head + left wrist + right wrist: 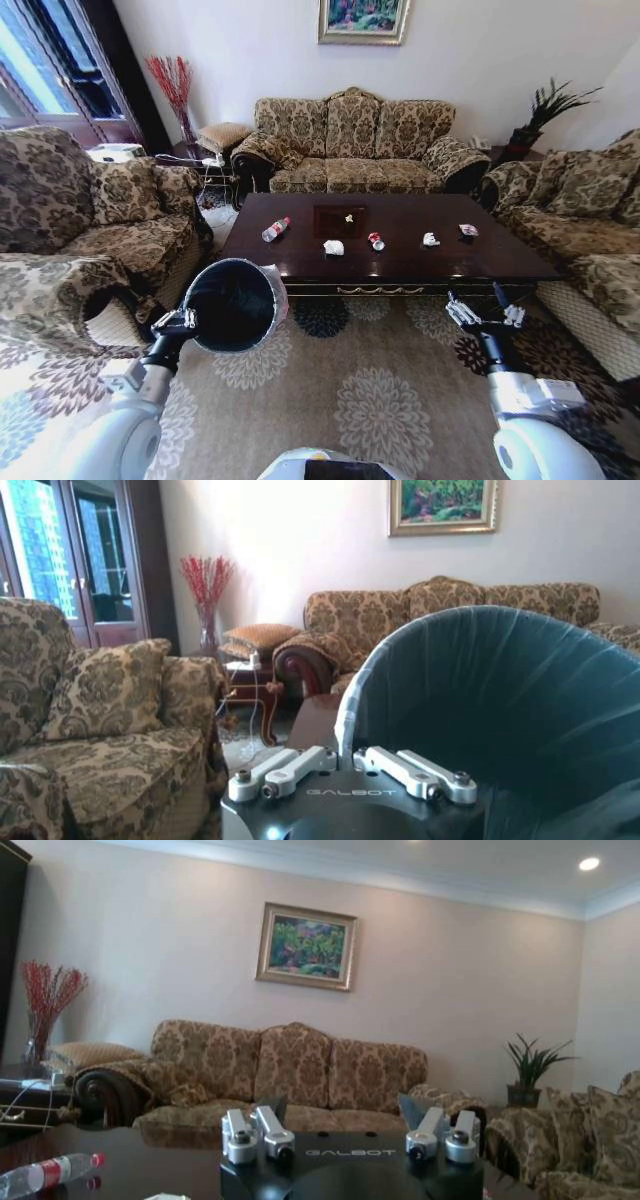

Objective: Move to the front of the table and place the trash on the table into the trash bin.

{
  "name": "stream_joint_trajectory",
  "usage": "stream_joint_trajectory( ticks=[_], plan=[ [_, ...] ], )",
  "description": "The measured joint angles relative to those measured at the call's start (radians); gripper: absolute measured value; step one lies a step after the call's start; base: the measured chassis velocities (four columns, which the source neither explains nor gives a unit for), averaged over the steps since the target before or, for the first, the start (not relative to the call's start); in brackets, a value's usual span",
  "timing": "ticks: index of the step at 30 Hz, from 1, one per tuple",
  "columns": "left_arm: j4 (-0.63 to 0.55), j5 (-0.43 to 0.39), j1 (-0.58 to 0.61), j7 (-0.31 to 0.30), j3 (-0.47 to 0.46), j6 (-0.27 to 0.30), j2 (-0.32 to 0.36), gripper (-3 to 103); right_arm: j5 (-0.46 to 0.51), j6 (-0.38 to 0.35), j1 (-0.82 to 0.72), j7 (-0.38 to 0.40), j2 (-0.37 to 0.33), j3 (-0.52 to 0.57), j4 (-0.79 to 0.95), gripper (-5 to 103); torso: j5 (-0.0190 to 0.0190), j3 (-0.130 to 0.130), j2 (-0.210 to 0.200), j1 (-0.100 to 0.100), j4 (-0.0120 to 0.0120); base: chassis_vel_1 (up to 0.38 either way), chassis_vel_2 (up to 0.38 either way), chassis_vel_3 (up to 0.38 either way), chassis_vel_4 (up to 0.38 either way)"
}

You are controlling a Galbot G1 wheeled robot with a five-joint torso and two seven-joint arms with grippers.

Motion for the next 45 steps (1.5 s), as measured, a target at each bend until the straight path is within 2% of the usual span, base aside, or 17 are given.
stream_joint_trajectory(
  ticks=[1, 2, 12, 18, 20, 23, 24, 25, 26, 36, 45],
  plan=[
    [0.0, 0.0, 0.0, 0.0, 0.0, 0.0, 0.0, 3, 0.0, 0.0, 0.0, 0.0, 0.0, 0.0, 0.0, 73, 0.0, 0.0, 0.0, 0.0, 0.0, 0.0, 0.0, 0.0, 0.0],
    [0.0, 0.0, 0.0, 0.0, 0.0, 0.0, 0.001, 3, 0.0, 0.0, 0.001, 0.001, 0.001, 0.0, 0.0, 68, 0.0, 0.003, 0.006, 0.003, 0.0, 0.0, 0.0, 0.0, 0.0],
    [-0.003, -0.008, -0.003, 0.0, -0.003, 0.0, 0.012, 3, 0.0, -0.002, -0.002, 0.011, 0.016, 0.001, 0.009, 64, 0.0, 0.03, 0.054, 0.024, 0.0, 0.0, 0.0, 0.0, 0.0],
    [-0.004, -0.015, 0.0, -0.001, -0.006, 0.0, 0.01, 3, 0.0, -0.017, 0.0, 0.011, 0.017, 0.006, 0.017, 76, 0.0, 0.043, 0.077, 0.034, 0.0, 0.0, 0.0, 0.0, 0.0],
    [-0.005, -0.017, 0.001, -0.002, -0.007, 0.0, 0.007, 3, 0.001, -0.026, 0.0, 0.012, 0.02, 0.007, 0.021, 84, 0.0, 0.051, 0.092, 0.041, -0.0001, 0.0, 0.0, 0.0, 0.0],
    [-0.005, -0.018, 0.007, -0.003, -0.011, 0.0, 0.006, 3, 0.003, -0.033, 0.002, 0.012, 0.022, 0.007, 0.021, 84, 0.0, 0.057, 0.104, 0.047, -0.0001, 0.0, 0.0, 0.0, 0.0],
    [-0.005, -0.018, 0.01, -0.003, -0.012, -0.003, 0.006, 3, 0.003, -0.036, 0.005, 0.013, 0.022, 0.005, 0.021, 95, 0.0, 0.06, 0.109, 0.049, 0.0, 0.0, 0.0, 0.0, 0.0],
    [-0.002, -0.018, 0.011, -0.003, -0.013, -0.007, 0.006, 3, 0.003, -0.038, 0.006, 0.013, 0.023, 0.004, 0.021, 95, 0.0001, 0.064, 0.115, 0.051, 0.0001, 0.0, 0.0, 0.0, 0.0],
    [0.004, -0.018, 0.011, -0.004, -0.013, -0.01, 0.007, 3, 0.003, -0.039, 0.006, 0.014, 0.027, 0.003, 0.021, 100, 0.0001, 0.067, 0.121, 0.054, 0.0001, 0.0, 0.0, 0.0, 0.0],
    [0.033, -0.016, 0.015, 0.008, -0.011, -0.037, -0.007, 3, 0.005, -0.054, -0.003, 0.024, 0.011, 0.002, 0.026, 100, 0.0001, 0.096, 0.174, 0.077, -0.0001, 0.0, 0.0, 0.0, 0.0],
    [0.036, -0.011, 0.015, 0.008, -0.017, -0.039, -0.002, 3, 0.003, -0.052, -0.009, 0.024, 0.008, 0.0, 0.025, 100, 0.0, 0.12, 0.217, 0.097, 0.0, 0.0, 0.0, 0.0, 0.0]
  ],
)
